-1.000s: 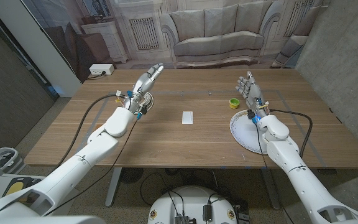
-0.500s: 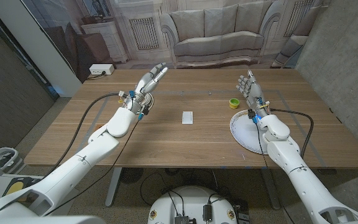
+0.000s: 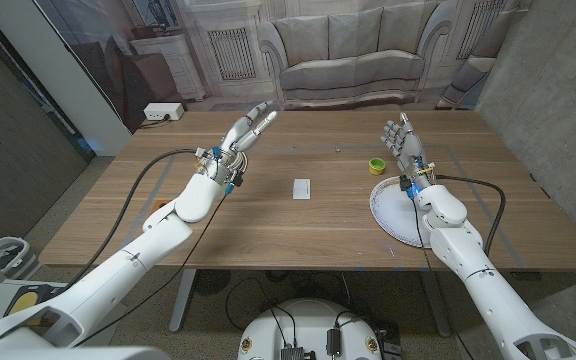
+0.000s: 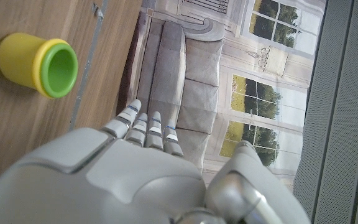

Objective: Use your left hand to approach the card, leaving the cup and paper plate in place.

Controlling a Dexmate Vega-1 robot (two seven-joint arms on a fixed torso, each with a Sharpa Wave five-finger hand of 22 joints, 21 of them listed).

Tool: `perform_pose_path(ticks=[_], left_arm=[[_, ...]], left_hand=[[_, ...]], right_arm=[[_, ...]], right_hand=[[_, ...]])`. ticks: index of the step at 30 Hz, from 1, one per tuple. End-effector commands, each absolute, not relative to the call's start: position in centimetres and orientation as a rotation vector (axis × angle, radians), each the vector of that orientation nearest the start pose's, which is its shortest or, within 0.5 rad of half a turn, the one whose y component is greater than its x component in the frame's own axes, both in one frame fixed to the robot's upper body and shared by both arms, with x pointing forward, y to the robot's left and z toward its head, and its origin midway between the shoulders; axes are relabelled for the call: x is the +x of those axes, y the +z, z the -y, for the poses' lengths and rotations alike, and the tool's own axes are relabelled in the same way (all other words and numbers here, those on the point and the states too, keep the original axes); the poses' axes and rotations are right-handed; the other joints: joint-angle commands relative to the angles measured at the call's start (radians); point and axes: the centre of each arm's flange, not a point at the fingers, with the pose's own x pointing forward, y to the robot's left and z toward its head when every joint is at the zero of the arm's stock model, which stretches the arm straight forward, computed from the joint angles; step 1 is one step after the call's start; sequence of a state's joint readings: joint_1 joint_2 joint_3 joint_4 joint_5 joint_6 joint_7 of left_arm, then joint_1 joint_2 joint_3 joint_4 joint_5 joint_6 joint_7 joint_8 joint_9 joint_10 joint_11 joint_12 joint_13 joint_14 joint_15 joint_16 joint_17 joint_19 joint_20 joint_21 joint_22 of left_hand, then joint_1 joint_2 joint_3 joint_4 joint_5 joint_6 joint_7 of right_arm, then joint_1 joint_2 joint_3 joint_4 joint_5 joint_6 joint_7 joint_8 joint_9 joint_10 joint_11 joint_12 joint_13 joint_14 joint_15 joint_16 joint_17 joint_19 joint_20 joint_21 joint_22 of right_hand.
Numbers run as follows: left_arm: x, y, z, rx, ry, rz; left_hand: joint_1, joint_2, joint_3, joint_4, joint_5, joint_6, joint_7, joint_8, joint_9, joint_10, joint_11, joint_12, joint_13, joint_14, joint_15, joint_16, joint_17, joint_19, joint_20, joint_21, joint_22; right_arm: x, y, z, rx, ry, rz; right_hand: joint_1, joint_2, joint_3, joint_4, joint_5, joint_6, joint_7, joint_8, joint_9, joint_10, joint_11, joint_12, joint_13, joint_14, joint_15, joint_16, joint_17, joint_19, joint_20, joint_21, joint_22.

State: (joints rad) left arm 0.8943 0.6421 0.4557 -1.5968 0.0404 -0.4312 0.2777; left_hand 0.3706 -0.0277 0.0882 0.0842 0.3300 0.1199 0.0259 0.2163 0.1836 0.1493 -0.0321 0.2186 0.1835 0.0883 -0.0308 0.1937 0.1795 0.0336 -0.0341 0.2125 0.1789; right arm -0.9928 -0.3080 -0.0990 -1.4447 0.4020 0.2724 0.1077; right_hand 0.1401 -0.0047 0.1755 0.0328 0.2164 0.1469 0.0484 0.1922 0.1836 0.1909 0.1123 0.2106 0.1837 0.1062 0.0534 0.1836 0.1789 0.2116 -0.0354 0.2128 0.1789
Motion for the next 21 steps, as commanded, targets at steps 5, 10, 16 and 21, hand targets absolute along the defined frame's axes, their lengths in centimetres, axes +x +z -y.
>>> perform_pose_path(ticks=[5,10,16,21], left_arm=[[56.0,1.6,-20.9,0.661,-0.097,1.034],[55.9,1.7,-20.6,0.681,-0.103,1.025],[55.8,1.7,-20.1,0.715,-0.106,1.017],[55.8,1.7,-19.8,0.734,-0.112,1.011]], left_hand=[[0.013,0.005,-0.005,0.000,0.008,0.029,0.001,0.008,0.004,0.016,-0.002,0.004,0.006,0.011,-0.004,0.008,0.003,0.013,-0.039,0.005,0.002],[0.015,0.006,-0.005,-0.001,0.009,0.033,0.001,0.008,0.004,0.019,-0.007,0.003,0.006,0.014,-0.005,0.007,0.003,0.015,-0.039,0.005,0.002],[0.017,0.007,-0.006,-0.001,0.010,0.035,0.001,0.007,0.004,0.021,-0.005,0.003,0.006,0.015,-0.006,0.007,0.003,0.016,-0.038,0.005,0.002],[0.019,0.008,-0.006,-0.002,0.010,0.036,0.000,0.006,0.004,0.023,-0.006,0.002,0.006,0.015,-0.006,0.006,0.003,0.016,-0.037,0.004,0.002]], right_arm=[[61.9,-2.8,28.8,0.051,0.171,0.706],[61.8,-2.7,28.7,0.048,0.176,0.711],[61.9,-3.0,28.6,0.057,0.179,0.710],[61.9,-3.1,28.7,0.062,0.177,0.707]], right_hand=[[0.005,0.005,0.002,-0.004,-0.006,0.010,0.000,0.004,0.004,0.009,0.004,0.005,0.002,0.009,0.000,0.004,0.004,0.008,0.002,-0.003,0.006],[0.005,0.006,0.001,-0.004,-0.006,0.010,0.000,0.004,0.004,0.009,0.006,0.005,0.002,0.009,0.001,0.004,0.004,0.008,0.002,-0.003,0.006],[0.005,0.006,0.001,-0.005,-0.006,0.010,0.001,0.004,0.004,0.010,0.005,0.005,0.002,0.010,0.001,0.004,0.004,0.008,0.002,-0.004,0.006],[0.005,0.006,0.000,-0.005,-0.006,0.011,0.001,0.004,0.004,0.013,0.006,0.006,0.002,0.010,0.000,0.004,0.004,0.009,0.002,-0.004,0.006]])
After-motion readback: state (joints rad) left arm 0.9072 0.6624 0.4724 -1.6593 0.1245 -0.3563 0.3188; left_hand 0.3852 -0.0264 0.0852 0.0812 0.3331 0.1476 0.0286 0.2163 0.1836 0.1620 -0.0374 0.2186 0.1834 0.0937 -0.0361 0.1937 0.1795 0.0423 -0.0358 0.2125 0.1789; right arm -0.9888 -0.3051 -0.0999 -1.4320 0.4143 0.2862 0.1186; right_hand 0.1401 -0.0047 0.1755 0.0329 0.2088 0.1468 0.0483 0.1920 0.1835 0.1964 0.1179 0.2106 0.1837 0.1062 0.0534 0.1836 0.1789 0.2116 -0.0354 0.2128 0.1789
